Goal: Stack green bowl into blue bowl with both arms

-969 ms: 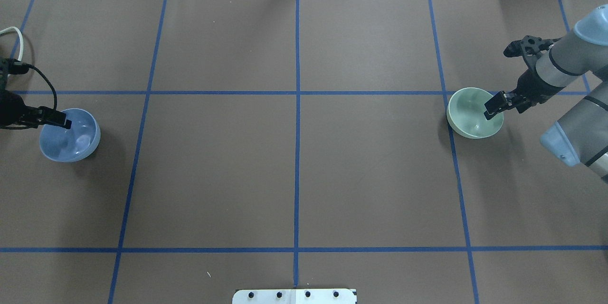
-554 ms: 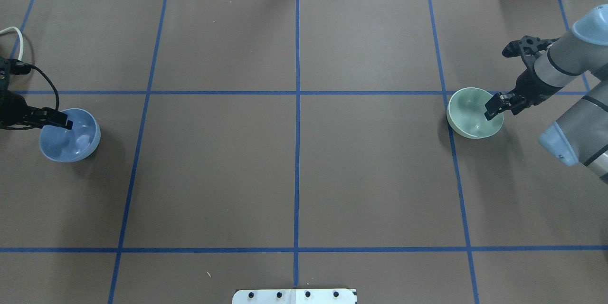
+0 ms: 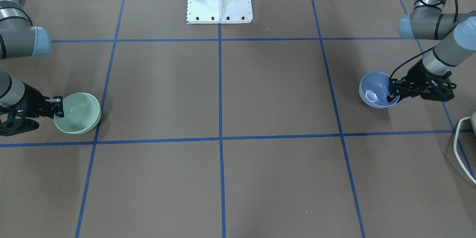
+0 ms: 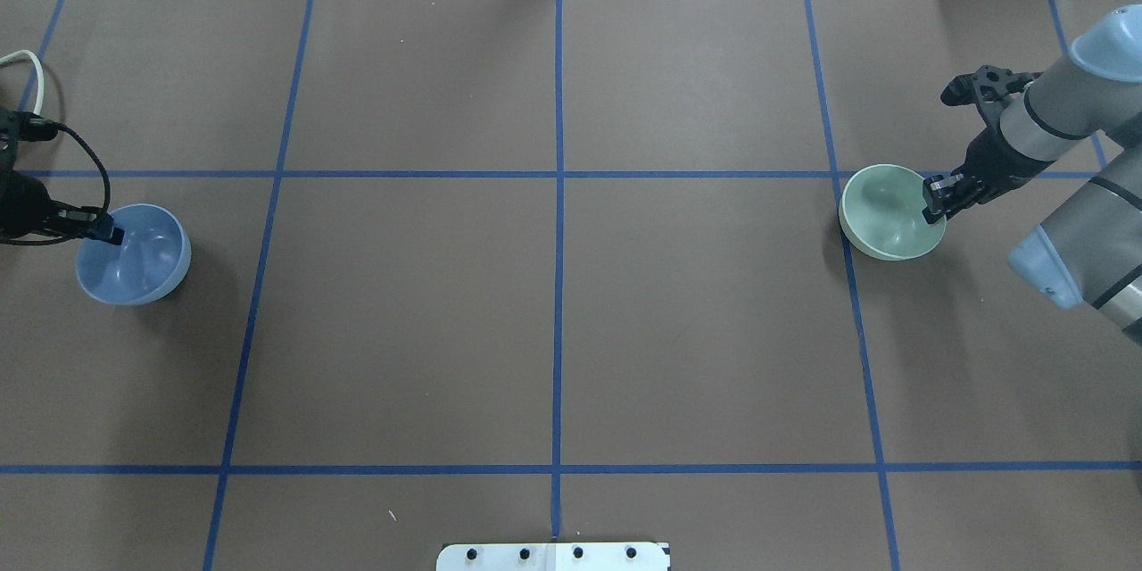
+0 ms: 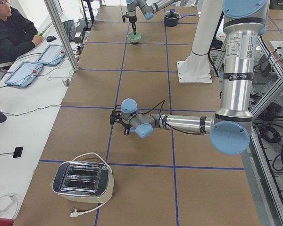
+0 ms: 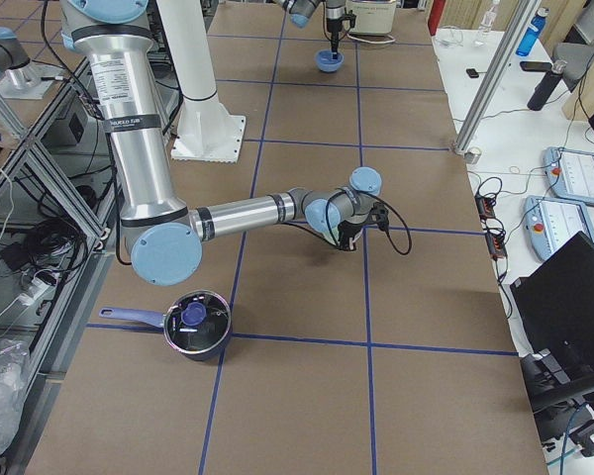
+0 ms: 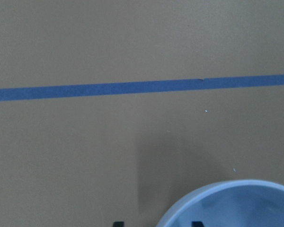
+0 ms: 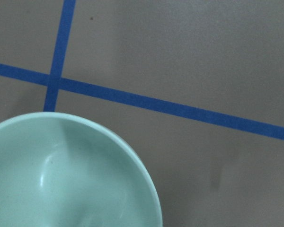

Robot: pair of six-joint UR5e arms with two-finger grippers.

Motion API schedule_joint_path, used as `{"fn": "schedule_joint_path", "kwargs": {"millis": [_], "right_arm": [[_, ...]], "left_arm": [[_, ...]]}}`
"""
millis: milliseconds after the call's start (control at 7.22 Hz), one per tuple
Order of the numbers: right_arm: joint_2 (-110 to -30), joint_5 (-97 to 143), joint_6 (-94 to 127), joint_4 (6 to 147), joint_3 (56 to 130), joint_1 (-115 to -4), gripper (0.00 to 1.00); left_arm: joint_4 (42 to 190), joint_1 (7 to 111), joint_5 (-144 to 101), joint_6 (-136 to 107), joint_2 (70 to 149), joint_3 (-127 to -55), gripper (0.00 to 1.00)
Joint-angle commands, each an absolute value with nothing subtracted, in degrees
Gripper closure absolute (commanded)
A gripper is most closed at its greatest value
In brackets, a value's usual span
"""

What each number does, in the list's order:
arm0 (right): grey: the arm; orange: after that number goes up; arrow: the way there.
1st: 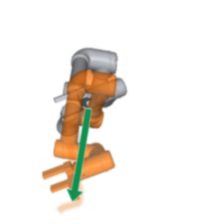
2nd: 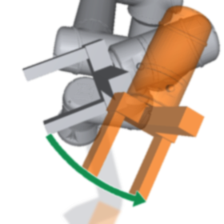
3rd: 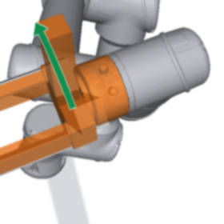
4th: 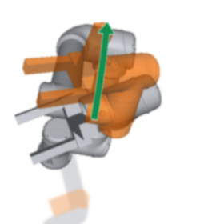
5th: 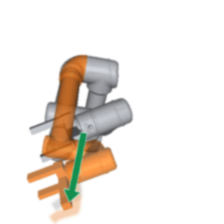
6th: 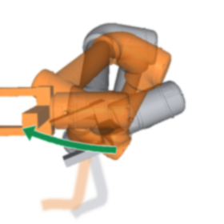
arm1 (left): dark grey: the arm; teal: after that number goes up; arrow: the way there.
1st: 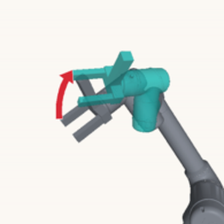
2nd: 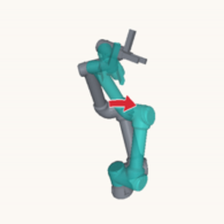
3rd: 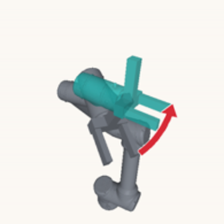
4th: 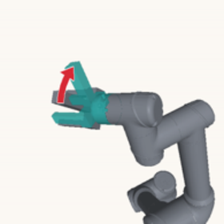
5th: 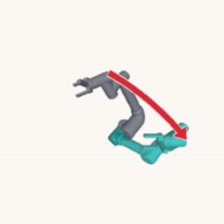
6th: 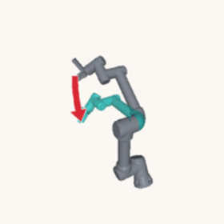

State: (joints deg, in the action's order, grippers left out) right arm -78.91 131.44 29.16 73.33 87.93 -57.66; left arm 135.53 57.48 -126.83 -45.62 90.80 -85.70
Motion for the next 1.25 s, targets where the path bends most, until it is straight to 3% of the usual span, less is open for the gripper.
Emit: {"fn": "schedule_joint_path", "kwargs": {"millis": [0, 415, 831, 1108], "right_arm": [[-78.6, 131.2, 33.5, 72.9, 88.0, -57.6, 1.00], [-75.4, 131.8, 35.7, 73.6, 88.1, -58.0, 1.00], [-67.3, 135.6, 41.0, 83.9, 92.1, -59.9, 1.00], [-62.7, 135.8, 51.6, 83.8, 93.0, -58.9, 1.00]], "left_arm": [[135.5, 57.5, -126.8, -45.5, 90.8, -85.9, 1.00], [133.3, 57.4, -131.6, -46.4, 93.4, -88.7, 1.00], [120.4, 55.0, -132.2, -58.5, 107.7, -91.5, 1.00], [116.9, 43.6, -122.9, -69.2, 116.8, -90.6, 1.00]]}}
